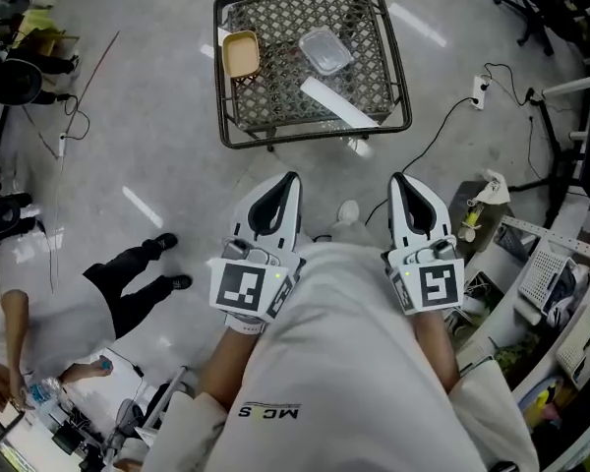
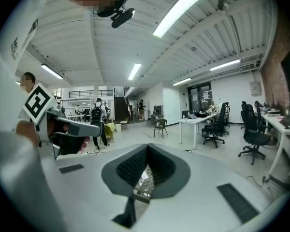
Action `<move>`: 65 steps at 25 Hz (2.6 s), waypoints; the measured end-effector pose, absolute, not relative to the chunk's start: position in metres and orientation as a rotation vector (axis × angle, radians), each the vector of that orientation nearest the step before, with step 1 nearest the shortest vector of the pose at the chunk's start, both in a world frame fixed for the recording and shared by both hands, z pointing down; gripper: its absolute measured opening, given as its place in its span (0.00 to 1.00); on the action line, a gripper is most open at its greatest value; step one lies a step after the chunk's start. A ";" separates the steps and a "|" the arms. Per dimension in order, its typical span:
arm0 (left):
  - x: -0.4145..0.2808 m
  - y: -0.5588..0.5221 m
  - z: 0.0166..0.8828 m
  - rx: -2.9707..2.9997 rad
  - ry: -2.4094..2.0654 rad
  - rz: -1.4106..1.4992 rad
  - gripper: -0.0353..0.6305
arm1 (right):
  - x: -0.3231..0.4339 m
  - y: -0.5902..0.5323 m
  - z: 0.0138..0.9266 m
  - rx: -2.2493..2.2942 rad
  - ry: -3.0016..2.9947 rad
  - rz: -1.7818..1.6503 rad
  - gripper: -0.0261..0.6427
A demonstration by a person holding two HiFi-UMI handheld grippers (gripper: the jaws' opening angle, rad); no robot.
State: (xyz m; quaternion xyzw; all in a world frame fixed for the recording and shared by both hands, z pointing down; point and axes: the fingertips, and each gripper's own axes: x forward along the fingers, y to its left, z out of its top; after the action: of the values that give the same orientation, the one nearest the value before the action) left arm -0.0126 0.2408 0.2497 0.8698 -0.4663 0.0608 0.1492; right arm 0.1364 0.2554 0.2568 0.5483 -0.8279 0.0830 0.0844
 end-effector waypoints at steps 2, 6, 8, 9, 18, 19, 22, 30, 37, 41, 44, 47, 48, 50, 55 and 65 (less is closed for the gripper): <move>-0.002 0.240 0.247 2.495 -1.358 0.173 0.09 | 0.149 0.254 0.257 1.635 -2.476 0.239 0.06; 0.018 0.242 0.246 2.483 -1.404 0.185 0.09 | 0.172 0.249 0.257 1.623 -2.526 0.258 0.06; 0.029 0.246 0.250 2.469 -1.421 0.188 0.09 | 0.183 0.247 0.257 1.598 -2.553 0.247 0.06; 0.036 0.248 0.253 2.461 -1.428 0.196 0.09 | 0.188 0.246 0.259 1.581 -2.563 0.244 0.06; 0.069 0.239 0.270 2.393 -1.428 0.234 0.09 | 0.213 0.230 0.275 1.493 -2.581 0.315 0.06; 0.069 0.233 0.269 2.395 -1.430 0.231 0.09 | 0.213 0.224 0.277 1.493 -2.583 0.325 0.06; 0.068 0.211 0.269 2.402 -1.428 0.208 0.09 | 0.206 0.205 0.280 1.486 -2.587 0.326 0.06; 0.043 0.128 0.266 2.417 -1.413 0.163 0.09 | 0.174 0.129 0.278 1.465 -2.571 0.306 0.06; 0.011 0.052 0.264 2.409 -1.396 0.121 0.09 | 0.145 0.054 0.278 1.459 -2.542 0.280 0.06; 0.005 0.025 0.271 2.420 -1.344 0.150 0.09 | 0.130 0.022 0.281 1.455 -2.541 0.296 0.07; 0.011 0.016 0.277 2.444 -1.290 0.177 0.09 | 0.122 0.007 0.289 1.434 -2.547 0.326 0.07; 0.010 0.009 0.288 2.381 -1.322 0.188 0.09 | 0.120 -0.007 0.296 1.421 -2.547 0.348 0.07; 0.010 0.007 0.291 2.368 -1.330 0.192 0.09 | 0.120 -0.010 0.298 1.419 -2.547 0.358 0.07; 0.010 0.005 0.293 2.352 -1.341 0.196 0.09 | 0.121 -0.017 0.303 1.415 -2.546 0.373 0.06; 0.007 0.000 0.299 2.332 -1.359 0.207 0.09 | 0.123 -0.030 0.312 1.414 -2.543 0.383 0.07; 0.008 -0.013 0.319 2.310 -1.355 0.236 0.09 | 0.120 -0.041 0.347 1.326 -2.511 0.400 0.07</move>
State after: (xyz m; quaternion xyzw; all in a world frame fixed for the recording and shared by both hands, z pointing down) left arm 0.0082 -0.0130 0.3193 0.8373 -0.4911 0.0855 0.2244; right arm 0.1201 -0.0406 0.3471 0.4579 -0.8675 0.1381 0.1365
